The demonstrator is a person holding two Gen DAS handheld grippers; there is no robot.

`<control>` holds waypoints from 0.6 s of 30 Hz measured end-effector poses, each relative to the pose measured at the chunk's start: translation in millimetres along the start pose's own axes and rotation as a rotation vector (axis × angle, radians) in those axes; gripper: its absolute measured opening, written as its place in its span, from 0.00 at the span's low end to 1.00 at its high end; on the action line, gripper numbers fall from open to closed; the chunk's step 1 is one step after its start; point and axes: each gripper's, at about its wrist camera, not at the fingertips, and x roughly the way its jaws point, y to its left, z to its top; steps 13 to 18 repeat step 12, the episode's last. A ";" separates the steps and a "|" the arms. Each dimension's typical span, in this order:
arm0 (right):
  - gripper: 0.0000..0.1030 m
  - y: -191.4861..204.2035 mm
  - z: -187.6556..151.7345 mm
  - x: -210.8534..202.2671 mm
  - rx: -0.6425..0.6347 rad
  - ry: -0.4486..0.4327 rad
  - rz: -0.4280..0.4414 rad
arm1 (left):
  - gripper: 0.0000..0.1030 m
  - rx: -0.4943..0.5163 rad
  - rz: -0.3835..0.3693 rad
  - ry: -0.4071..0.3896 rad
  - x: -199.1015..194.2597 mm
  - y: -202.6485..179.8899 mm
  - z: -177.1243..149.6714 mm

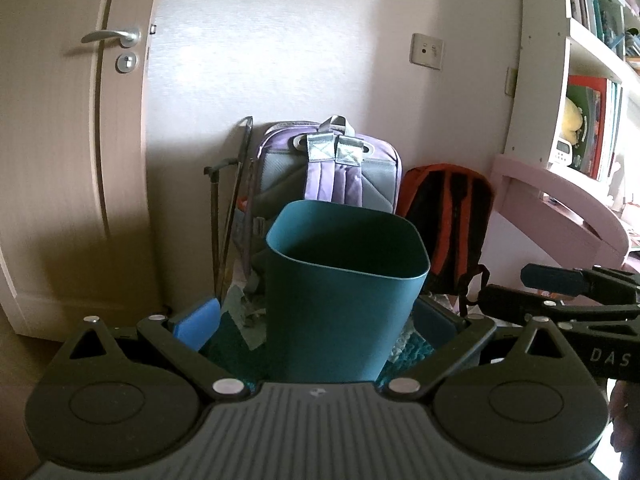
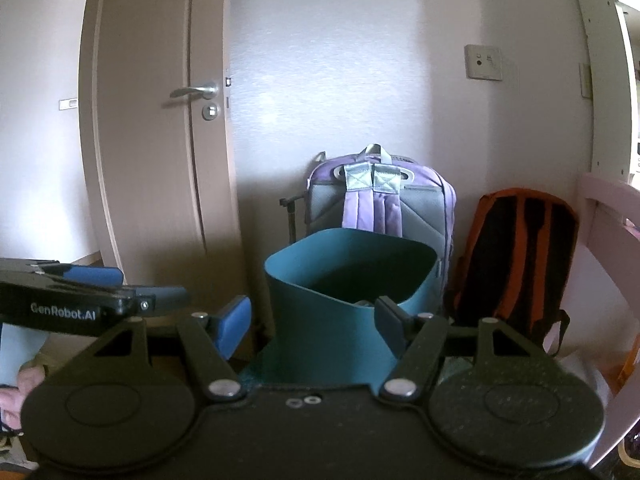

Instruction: Collect trash

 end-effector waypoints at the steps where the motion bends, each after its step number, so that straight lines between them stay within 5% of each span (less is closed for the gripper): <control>1: 0.66 0.8 0.1 1.0 -0.006 0.000 -0.001 | 1.00 -0.003 -0.001 0.000 0.9 0.0 0.0; 18: 0.66 -1.7 -2.2 14.3 0.005 0.022 -0.011 | 1.00 0.014 0.001 0.009 10.7 -1.7 -3.5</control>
